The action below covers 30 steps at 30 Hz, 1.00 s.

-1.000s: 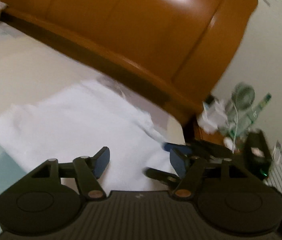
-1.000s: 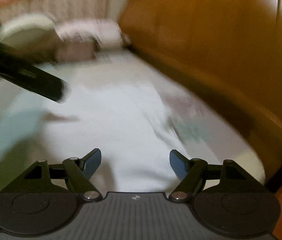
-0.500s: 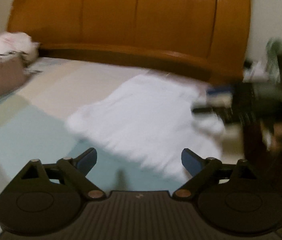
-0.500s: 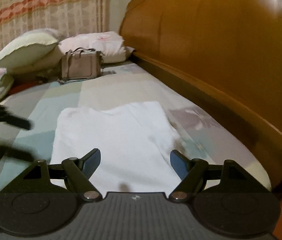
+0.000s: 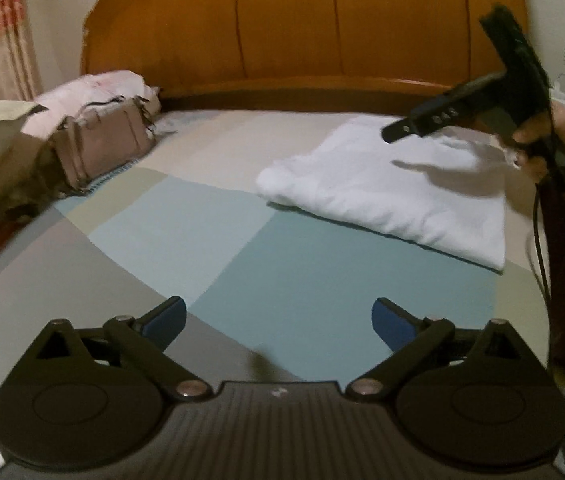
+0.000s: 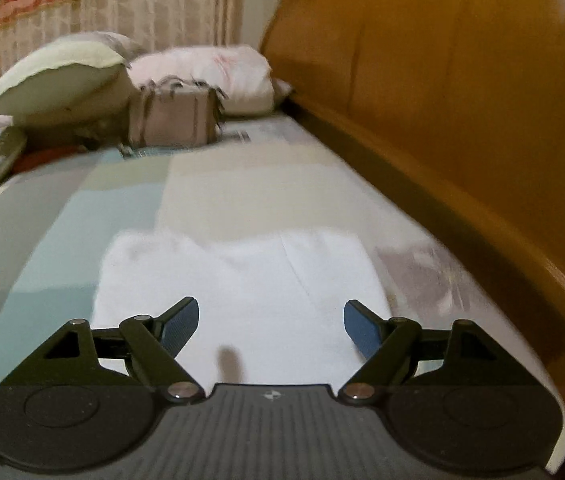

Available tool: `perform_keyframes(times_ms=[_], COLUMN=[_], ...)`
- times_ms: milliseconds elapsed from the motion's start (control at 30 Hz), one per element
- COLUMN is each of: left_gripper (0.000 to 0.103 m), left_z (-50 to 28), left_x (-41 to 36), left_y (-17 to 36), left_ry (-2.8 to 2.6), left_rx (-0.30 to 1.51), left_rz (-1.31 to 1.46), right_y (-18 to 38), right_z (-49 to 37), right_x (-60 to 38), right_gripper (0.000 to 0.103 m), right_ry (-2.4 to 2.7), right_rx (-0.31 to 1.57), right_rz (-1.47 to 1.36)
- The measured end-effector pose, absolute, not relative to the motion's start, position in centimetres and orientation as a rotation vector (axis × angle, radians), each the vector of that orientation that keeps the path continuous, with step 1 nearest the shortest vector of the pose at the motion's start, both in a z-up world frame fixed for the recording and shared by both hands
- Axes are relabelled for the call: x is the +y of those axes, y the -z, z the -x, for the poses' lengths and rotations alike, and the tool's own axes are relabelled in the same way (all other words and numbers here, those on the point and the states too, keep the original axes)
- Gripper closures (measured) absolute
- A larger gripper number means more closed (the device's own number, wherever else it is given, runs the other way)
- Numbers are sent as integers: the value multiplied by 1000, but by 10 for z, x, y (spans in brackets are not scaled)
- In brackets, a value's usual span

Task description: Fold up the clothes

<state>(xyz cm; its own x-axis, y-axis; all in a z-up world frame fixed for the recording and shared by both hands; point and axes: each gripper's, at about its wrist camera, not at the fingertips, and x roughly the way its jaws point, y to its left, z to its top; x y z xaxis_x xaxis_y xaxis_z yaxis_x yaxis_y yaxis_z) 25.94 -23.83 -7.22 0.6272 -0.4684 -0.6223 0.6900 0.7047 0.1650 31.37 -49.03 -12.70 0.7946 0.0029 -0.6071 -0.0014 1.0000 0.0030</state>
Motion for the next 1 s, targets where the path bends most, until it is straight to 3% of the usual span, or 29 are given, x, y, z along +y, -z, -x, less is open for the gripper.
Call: perform_keyframes(times_ms=[133,233,467,567,733,1000], left_gripper=[3,3,2,2,2,2], left_z=[-260,-259,-259,-259,-259,-252], left_x=[-230,-221,-206,-203,-199,-188], left_y=[74,75,77,77,77,68], left_ry=[707,710,725,724,723,698], left_rx=[586,586,566,570,575,587], left_rz=[-362,-345,-304,-292,-273,-276], right_y=[124,122,122,140,118,102], right_z=[-331,-344,-373,-386,-376,-353], right_x=[-486,-484,-478,-477,-445,-425], right_gripper=[19,8,12,5,7,8], right_ry=[5,10,19,32,-29,-73], right_rx=[659,663,683,740,670,715], right_rz=[-6,-8,-20,0,64,106])
